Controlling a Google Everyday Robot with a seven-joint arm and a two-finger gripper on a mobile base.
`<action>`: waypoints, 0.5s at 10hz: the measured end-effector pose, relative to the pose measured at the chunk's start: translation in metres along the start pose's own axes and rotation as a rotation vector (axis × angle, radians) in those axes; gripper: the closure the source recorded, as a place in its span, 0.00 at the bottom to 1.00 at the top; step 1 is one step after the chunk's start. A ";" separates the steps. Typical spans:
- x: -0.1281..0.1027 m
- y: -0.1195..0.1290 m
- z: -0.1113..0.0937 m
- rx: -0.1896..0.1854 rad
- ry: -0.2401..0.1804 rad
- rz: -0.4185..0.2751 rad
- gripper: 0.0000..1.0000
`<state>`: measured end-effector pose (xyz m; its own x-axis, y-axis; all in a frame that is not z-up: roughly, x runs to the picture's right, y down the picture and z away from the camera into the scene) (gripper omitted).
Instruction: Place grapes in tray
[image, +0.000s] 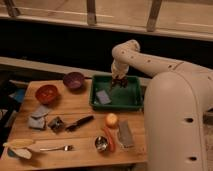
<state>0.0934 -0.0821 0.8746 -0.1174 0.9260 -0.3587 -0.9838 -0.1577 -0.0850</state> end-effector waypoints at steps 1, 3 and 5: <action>0.003 -0.001 -0.004 -0.038 0.017 -0.001 1.00; 0.014 -0.002 -0.012 -0.104 0.064 -0.002 1.00; 0.028 -0.001 -0.012 -0.136 0.120 -0.007 1.00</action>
<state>0.0928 -0.0606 0.8535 -0.0861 0.8811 -0.4650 -0.9562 -0.2041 -0.2097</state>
